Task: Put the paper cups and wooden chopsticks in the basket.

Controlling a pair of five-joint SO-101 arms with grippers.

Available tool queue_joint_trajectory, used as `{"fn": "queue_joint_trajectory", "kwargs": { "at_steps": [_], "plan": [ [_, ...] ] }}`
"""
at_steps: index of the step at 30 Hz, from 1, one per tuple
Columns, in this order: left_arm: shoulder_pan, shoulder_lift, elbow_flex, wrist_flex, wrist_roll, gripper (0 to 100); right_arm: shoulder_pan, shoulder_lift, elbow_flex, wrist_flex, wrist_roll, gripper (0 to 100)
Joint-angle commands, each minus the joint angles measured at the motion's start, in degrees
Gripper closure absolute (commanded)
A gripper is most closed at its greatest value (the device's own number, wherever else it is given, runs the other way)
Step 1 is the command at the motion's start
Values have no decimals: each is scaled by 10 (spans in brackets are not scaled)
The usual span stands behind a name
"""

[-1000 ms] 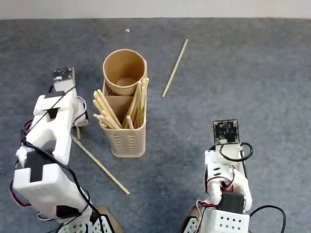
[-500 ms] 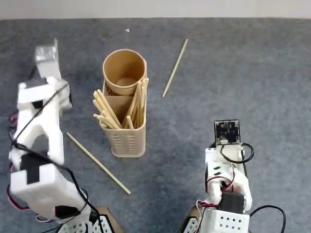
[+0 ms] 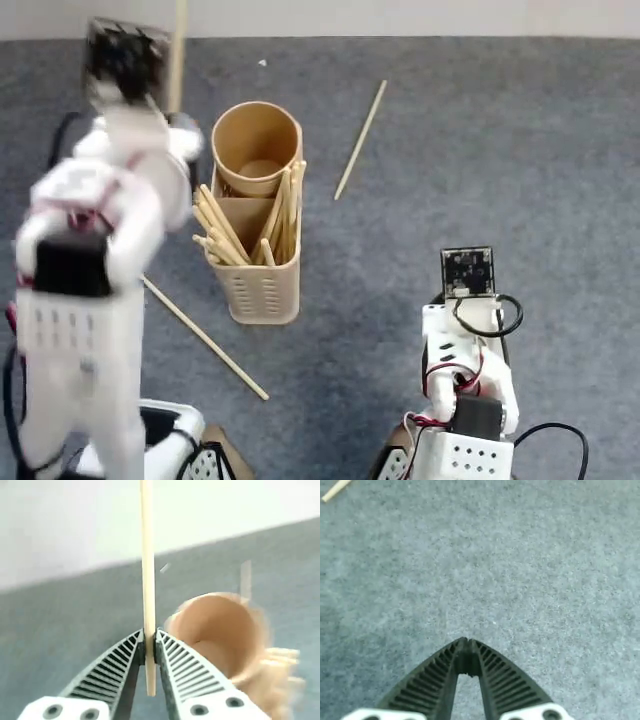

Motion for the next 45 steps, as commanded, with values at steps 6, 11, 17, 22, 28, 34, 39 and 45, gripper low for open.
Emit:
{"fn": "queue_joint_trajectory", "kwargs": {
  "at_steps": [6,11,17,22,28,34,39,45],
  "plan": [
    [113,-102,166,-199,-3,996,-4,-10,49,-9,4,993],
    [118,-108,226,-207,-1,996,-4,-10,49,-10,4,993],
    [118,-109,271,-207,0,996,-4,-10,49,-10,4,993],
    [118,-124,284,-206,24,995,-7,-10,49,-10,4,993],
    [118,-202,307,-190,34,995,-25,-10,67,-11,6,993],
    [116,-225,334,-161,62,886,-25,-10,72,-11,6,993],
    [117,-228,341,-163,69,870,-25,-10,73,-11,6,993],
    [84,-230,309,-160,69,870,-25,-10,73,-11,6,993]
  ]
}}
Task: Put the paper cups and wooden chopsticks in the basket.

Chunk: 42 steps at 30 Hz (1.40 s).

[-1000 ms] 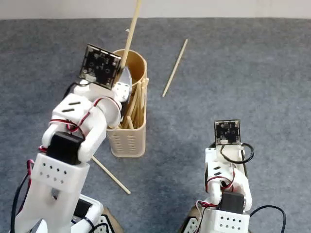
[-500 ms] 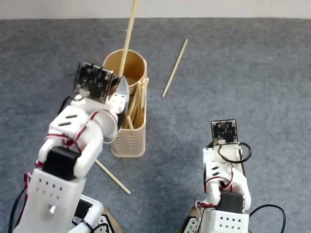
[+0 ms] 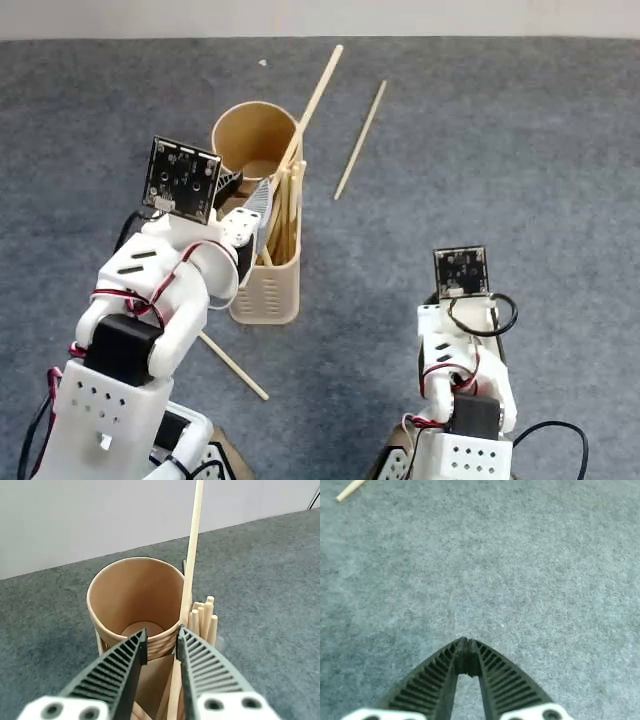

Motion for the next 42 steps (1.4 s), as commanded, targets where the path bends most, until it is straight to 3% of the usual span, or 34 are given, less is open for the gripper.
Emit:
{"fn": "queue_joint_trajectory", "kwargs": {
  "at_steps": [1,7,22,29,36,42],
  "plan": [
    [-48,-9,-48,3,5,870,-5,-10,72,-11,6,993],
    [-152,-8,-130,31,5,870,-5,-10,72,-11,6,993],
    [-147,-5,-86,68,5,870,-4,-10,66,-11,7,993],
    [-179,-9,-33,69,4,870,-53,18,-77,-55,2,993],
    [-247,-9,-9,68,4,870,-148,333,-388,-72,-87,993],
    [-272,-9,-7,68,4,870,-184,647,-673,-74,-157,993]
  ]
}}
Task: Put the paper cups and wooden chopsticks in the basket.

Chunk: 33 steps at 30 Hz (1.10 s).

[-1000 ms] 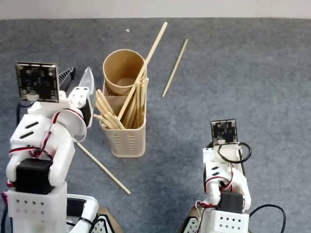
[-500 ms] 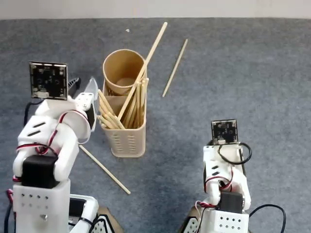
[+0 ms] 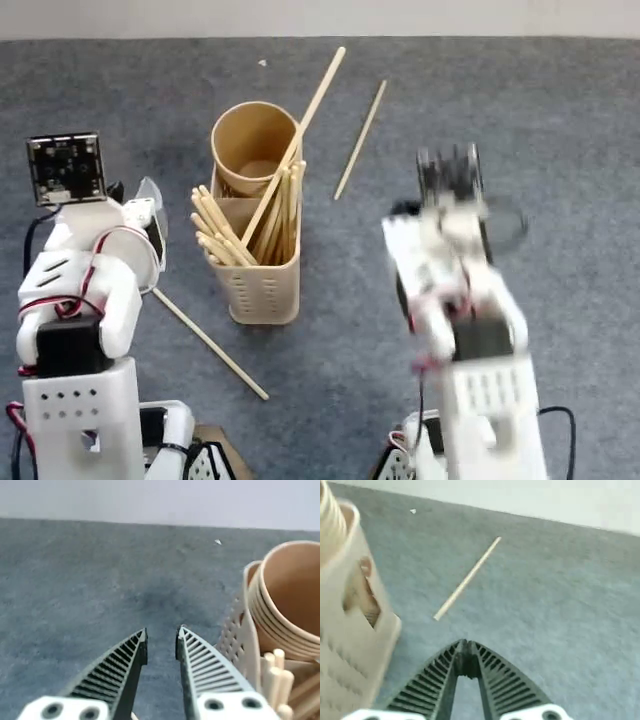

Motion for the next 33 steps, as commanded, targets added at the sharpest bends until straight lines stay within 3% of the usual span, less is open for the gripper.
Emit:
{"fn": "queue_joint_trajectory", "kwargs": {
  "at_steps": [1,7,12,18,23,33],
  "plan": [
    [-12,-6,-3,1,4,870,-35,246,-248,-10,-48,993],
    [-11,-6,-2,4,5,870,-74,464,-469,-10,-53,993],
    [-11,-4,-2,4,4,870,-94,560,-582,-7,-54,993],
    [-11,-5,13,-1,3,870,-109,539,-625,-7,-54,993],
    [-9,-3,53,-55,3,870,-118,495,-634,-8,-54,993],
    [-11,-1,72,-80,3,870,-224,395,-630,-7,-54,993]
  ]
}}
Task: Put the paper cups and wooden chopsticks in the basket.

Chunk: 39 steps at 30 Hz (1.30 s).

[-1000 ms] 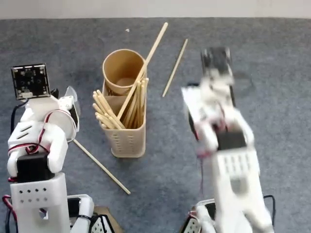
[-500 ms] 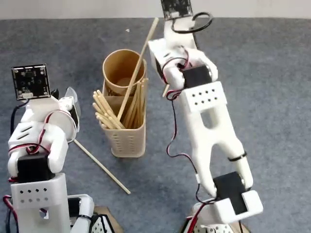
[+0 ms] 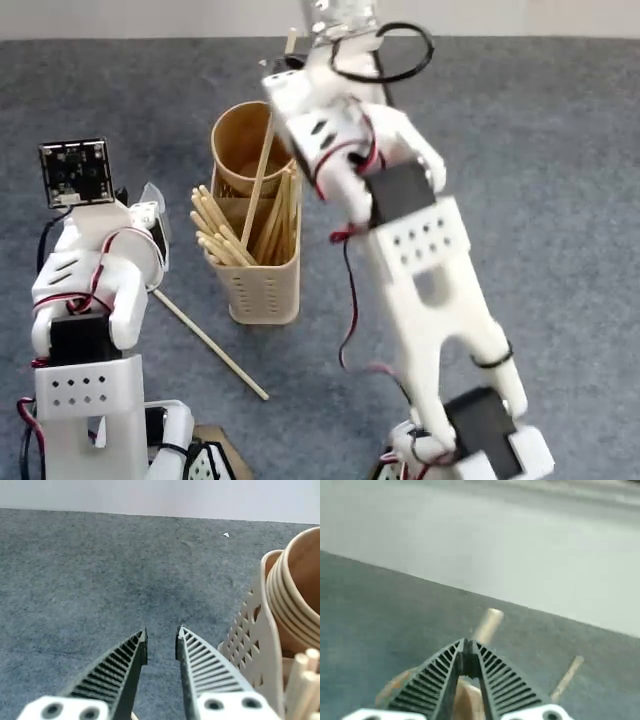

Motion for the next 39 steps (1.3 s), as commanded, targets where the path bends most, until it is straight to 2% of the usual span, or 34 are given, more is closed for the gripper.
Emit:
{"fn": "queue_joint_trajectory", "kwargs": {
  "at_steps": [1,6,9,11,16,21,27,29,32,34,39],
  "plan": [
    [-3,-1,-2,-13,3,870,-54,-87,-21,-6,-5,993],
    [-3,-1,-2,-13,3,870,-79,-173,-21,53,-1,993],
    [-3,-1,-2,-12,3,870,-23,-179,27,92,-3,993],
    [-3,-1,-2,-11,3,870,11,-161,87,70,-4,993],
    [-3,-1,-2,-11,4,870,14,-106,186,-48,-4,993],
    [-18,-1,-1,-11,3,870,13,-102,167,-54,-4,992],
    [-22,-1,-1,-12,3,870,13,-102,73,45,-6,989],
    [-22,-1,-1,-13,3,870,13,-102,44,67,-42,954],
    [-22,-1,-1,-13,3,870,-9,-102,18,81,-125,842],
    [-21,-1,-1,-13,3,870,-29,-96,17,86,-150,788],
    [-22,-1,3,-12,3,870,-57,-95,83,51,-154,784]
  ]
}}
